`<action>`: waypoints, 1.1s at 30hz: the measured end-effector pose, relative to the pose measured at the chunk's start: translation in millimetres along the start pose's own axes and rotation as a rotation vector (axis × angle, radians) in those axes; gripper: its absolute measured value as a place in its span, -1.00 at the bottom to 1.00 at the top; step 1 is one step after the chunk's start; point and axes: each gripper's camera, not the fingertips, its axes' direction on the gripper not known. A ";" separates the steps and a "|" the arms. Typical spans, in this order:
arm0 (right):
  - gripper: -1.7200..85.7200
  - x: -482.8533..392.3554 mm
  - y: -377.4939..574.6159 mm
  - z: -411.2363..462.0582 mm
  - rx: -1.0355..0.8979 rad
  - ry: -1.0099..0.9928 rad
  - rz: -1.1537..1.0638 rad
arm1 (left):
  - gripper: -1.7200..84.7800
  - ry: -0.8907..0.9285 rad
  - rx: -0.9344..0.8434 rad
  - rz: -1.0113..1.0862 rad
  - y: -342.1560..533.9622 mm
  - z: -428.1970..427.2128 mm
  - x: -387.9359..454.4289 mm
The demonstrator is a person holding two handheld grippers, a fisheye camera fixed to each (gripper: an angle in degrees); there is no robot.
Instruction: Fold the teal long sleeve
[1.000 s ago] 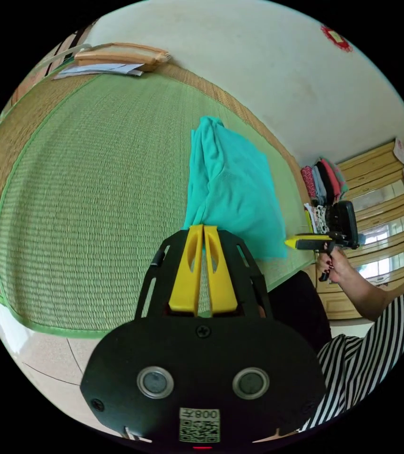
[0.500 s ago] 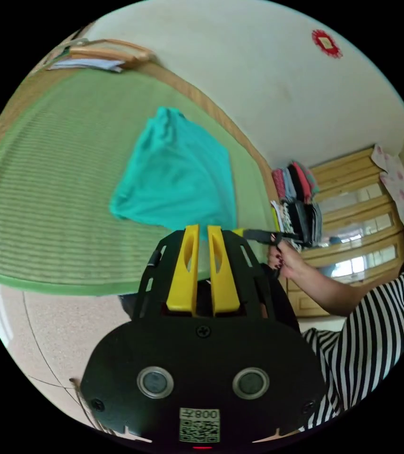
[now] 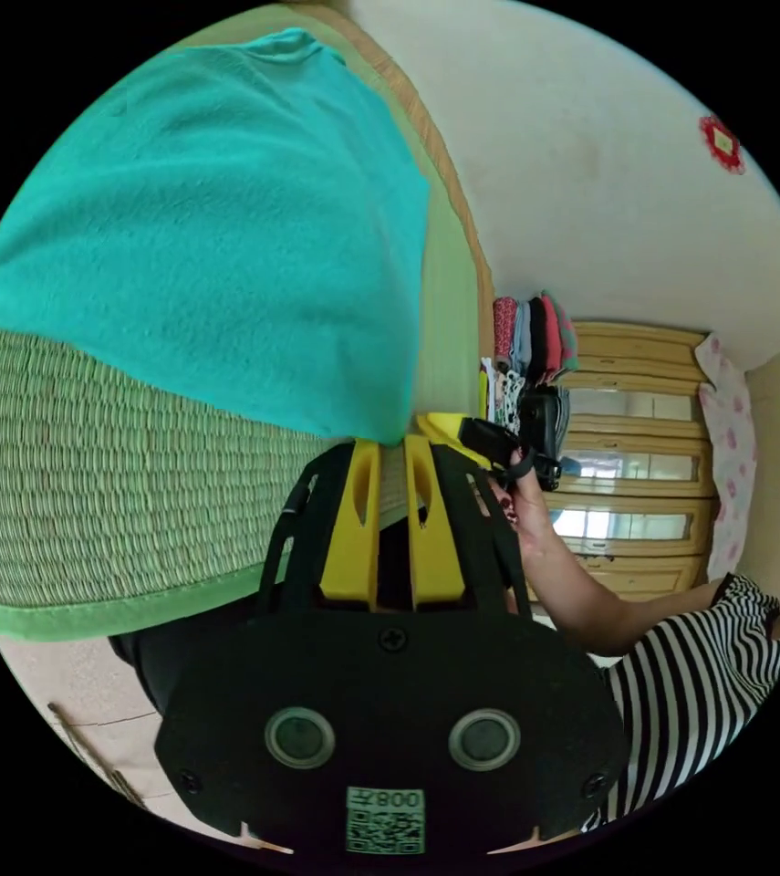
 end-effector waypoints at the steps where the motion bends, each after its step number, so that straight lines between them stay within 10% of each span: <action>1: -0.83 -1.8 1.9 -4.4 0.003 -0.018 0.009 | -0.87 0.014 0.007 -0.001 -0.1 -1.9 -2.0; 33: -0.90 -204.2 36.4 -22.7 -0.032 -0.326 -0.014 | -0.78 0.197 0.193 -0.003 -7.7 -181.2 -84.1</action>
